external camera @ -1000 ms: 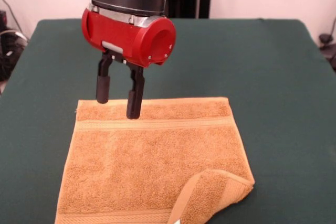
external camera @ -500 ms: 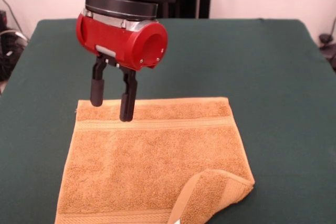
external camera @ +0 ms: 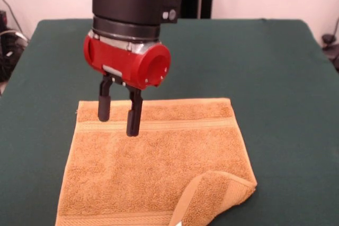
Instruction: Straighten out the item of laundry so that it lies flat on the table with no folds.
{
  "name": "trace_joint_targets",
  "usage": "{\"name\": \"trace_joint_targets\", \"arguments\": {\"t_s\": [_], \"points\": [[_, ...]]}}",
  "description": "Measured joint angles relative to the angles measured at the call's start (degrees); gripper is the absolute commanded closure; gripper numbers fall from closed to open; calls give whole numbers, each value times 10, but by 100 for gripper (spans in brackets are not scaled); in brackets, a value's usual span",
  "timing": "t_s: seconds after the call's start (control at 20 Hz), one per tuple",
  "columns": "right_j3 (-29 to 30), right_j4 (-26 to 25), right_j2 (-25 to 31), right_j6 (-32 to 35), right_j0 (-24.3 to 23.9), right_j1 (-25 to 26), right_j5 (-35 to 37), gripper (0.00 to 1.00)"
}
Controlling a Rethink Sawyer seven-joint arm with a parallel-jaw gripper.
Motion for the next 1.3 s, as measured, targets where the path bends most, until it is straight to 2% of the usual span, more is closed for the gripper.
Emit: {"name": "trace_joint_targets", "arguments": {"t_s": [0.55, 1.3], "points": [[-1, -2, -1, 0, 12, 49, -1, 0], [-32, -6, -18, 0, 61, 136, -1, 0]]}}
